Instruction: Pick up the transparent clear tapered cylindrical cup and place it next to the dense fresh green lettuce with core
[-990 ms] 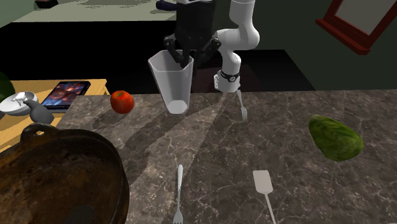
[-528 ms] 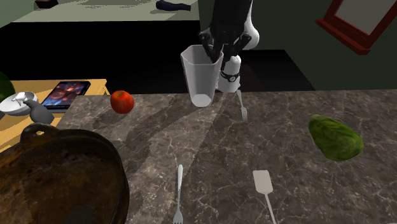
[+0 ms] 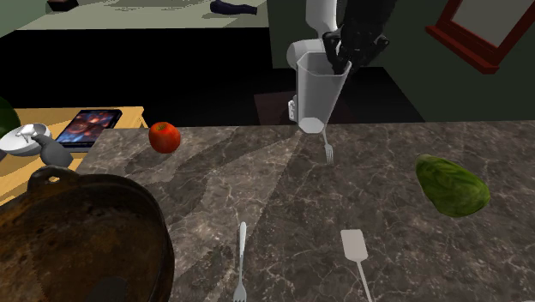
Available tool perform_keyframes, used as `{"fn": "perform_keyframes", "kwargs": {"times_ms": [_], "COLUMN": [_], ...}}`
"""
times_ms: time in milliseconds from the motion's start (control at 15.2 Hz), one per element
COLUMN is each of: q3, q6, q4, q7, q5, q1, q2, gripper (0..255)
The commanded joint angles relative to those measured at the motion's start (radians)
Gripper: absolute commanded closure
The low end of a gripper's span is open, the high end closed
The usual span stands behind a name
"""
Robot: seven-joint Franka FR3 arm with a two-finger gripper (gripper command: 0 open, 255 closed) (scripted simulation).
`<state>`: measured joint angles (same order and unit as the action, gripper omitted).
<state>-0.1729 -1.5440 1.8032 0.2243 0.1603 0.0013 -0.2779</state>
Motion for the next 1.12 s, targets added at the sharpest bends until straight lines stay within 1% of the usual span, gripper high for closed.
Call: {"fn": "perform_keyframes", "kwargs": {"times_ms": [0, 528, 1056], "q3": [0.033, 0.169, 0.309], "q6": [0.008, 0.04, 0.069], "q4": [0.03, 0.085, 0.07], "q7": [-0.05, -0.246, -0.443], "q5": [-0.003, -0.045, -0.1], "q1": [0.016, 0.082, 0.148], "q2": [-0.032, -0.094, -0.088], "gripper": [255, 255, 255]}}
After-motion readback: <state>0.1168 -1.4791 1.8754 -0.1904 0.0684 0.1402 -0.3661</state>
